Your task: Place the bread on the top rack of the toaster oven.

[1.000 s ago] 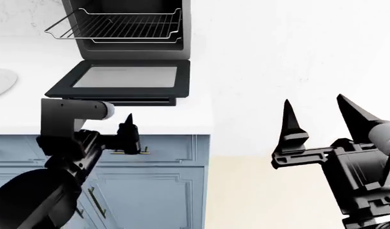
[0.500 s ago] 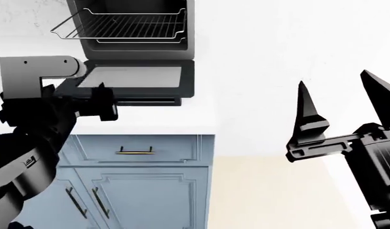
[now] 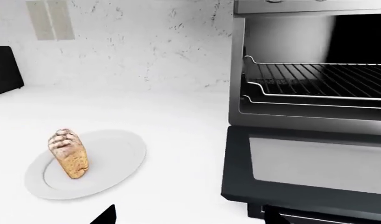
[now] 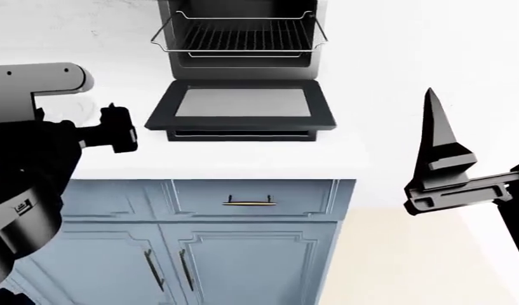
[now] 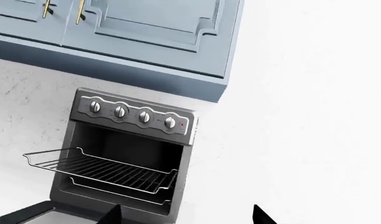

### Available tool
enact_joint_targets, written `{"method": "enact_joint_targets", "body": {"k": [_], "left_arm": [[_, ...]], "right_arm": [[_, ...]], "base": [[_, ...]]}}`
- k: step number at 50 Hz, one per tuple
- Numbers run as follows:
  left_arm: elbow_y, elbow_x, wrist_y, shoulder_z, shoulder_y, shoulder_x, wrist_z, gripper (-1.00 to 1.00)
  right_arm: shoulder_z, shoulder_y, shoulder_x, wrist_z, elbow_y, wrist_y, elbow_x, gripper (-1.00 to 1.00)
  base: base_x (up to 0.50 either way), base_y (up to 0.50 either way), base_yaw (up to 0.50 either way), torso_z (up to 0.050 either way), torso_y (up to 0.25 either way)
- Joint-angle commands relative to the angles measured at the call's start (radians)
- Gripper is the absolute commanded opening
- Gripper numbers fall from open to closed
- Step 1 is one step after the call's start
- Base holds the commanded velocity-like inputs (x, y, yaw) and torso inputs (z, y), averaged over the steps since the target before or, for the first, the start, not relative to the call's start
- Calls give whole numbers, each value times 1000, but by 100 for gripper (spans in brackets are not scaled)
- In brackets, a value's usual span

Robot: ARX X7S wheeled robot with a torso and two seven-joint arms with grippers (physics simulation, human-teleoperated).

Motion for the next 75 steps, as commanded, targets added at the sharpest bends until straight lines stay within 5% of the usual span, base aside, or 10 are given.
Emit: {"method": "enact_joint_targets", "body": {"k": [1, 13, 31, 37, 50, 52, 56, 58, 64, 75], "left_arm": [[-27, -9, 18, 20, -9, -11, -37, 100], [-58, 4, 68, 83, -11, -30, -36, 100], [-73, 1, 101, 129, -3, -35, -40, 100], [-67, -8, 94, 120, 0, -33, -51, 100], [-74, -12, 107, 116, 6, -39, -70, 100], [-78, -11, 114, 122, 11, -39, -69, 100], [-84, -11, 123, 127, 17, -42, -67, 100], [-86, -11, 126, 128, 21, -42, -67, 100], [-86, -17, 128, 125, 25, -46, -69, 100], [-86, -28, 123, 116, 31, -46, -83, 100]], "right_arm": [[-97, -41, 166, 51, -2, -213, -34, 100], [-193, -52, 231, 86, 5, -318, -83, 100], [-160, -188, 320, 118, 4, -452, -112, 100], [-53, -360, 398, 139, 0, -557, -118, 100], [-48, -389, 421, 152, 5, -590, -130, 100], [42, -447, 471, 180, -3, -640, -138, 100], [523, -742, 472, 129, -3, -645, -30, 100], [633, -876, 505, 150, -3, -691, -47, 100], [726, -1059, 573, 211, -3, -775, -111, 100], [916, -1195, 543, 182, -3, -772, -89, 100]], "base": [[254, 438, 0, 0, 0], [429, 266, 0, 0, 0], [491, 118, 0, 0, 1], [500, 101, 0, 0, 0], [500, 119, 0, 0, 1], [500, 156, 0, 0, 5], [191, 65, 0, 0, 3], [0, 0, 0, 0, 0], [0, 0, 0, 0, 0], [0, 0, 0, 0, 0]]}}
